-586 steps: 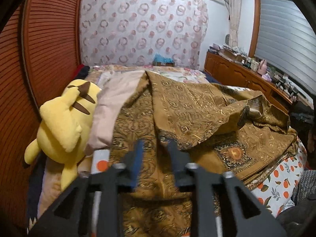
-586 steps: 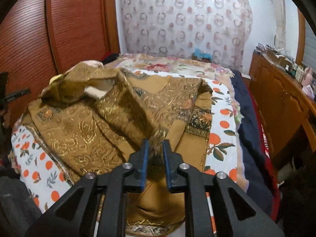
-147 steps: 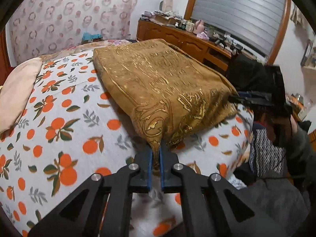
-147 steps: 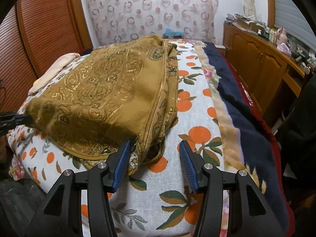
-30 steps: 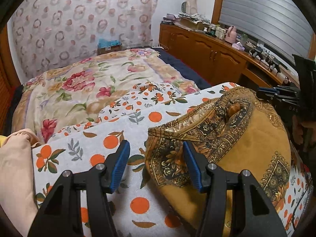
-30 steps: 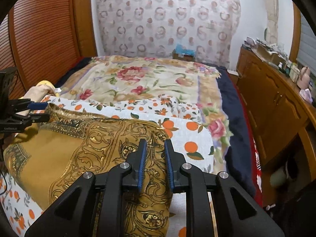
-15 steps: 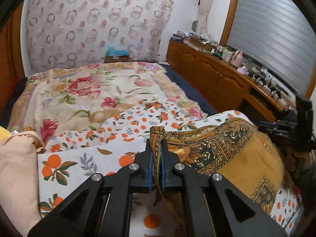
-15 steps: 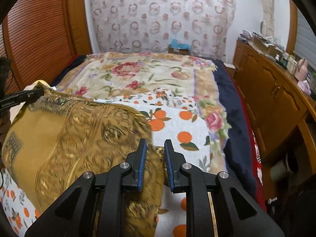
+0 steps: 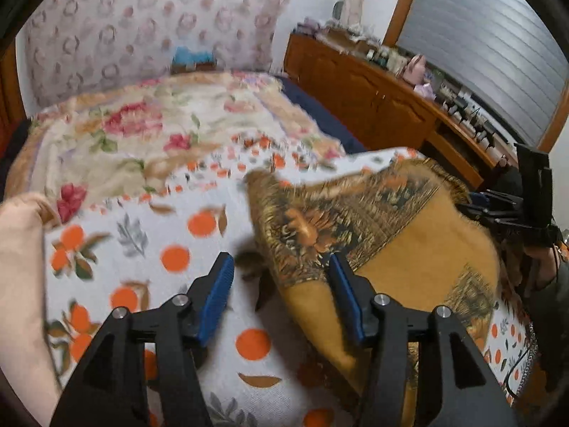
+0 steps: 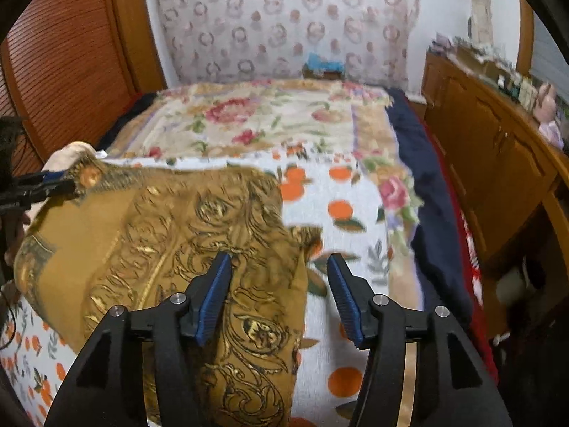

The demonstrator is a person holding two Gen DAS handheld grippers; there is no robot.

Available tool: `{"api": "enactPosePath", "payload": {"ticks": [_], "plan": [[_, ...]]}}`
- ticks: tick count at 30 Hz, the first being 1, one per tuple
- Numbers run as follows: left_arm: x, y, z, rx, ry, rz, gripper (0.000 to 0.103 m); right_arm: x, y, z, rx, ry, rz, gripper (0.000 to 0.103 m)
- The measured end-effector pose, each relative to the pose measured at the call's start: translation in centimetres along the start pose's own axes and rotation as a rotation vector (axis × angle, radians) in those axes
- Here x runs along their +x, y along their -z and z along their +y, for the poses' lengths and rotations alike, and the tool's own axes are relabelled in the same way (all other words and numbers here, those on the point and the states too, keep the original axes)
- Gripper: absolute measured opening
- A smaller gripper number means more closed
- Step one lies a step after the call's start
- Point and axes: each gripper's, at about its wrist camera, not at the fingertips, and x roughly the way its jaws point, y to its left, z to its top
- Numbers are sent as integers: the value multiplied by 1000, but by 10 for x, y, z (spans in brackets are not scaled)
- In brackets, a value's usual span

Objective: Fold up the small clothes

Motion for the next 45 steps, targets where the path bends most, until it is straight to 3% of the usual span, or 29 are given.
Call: {"api": "enactPosePath", "payload": {"ticks": [7, 9, 10, 12, 13, 14, 22, 27, 33, 39, 45], "plan": [[7, 2, -7, -25, 11, 14, 55, 4, 4, -2, 31, -61, 11, 59], [9, 2, -13, 1, 29, 13, 55, 4, 5, 3, 7, -80, 13, 51], [10, 3, -18, 14, 51, 17, 49, 5, 5, 5, 0, -95, 13, 45], [12, 2, -21, 3, 68, 31, 9, 5, 6, 6, 2, -140, 18, 30], [10, 1, -21, -3, 82, 26, 6, 5, 6, 6, 8, -171, 22, 18], [5, 1, -23, -1, 93, 16, 4, 2, 5, 9, -3, -167, 13, 12], [-77, 8, -25, -26, 141, -174, 4, -57, -8, 49, -111, -139, -184, 5], [-141, 33, -9, -66, 95, -296, 3, -88, -34, 95, -203, -186, -292, 5], [-203, 75, 24, -128, -23, -400, 3, -100, -71, 169, -341, -274, -371, 5], [-244, 119, 79, -256, -133, -471, 3, -70, -121, 260, -491, -366, -364, 4], [-243, 160, 136, -392, -236, -473, 3, -10, -163, 371, -654, -416, -317, 4]]}}
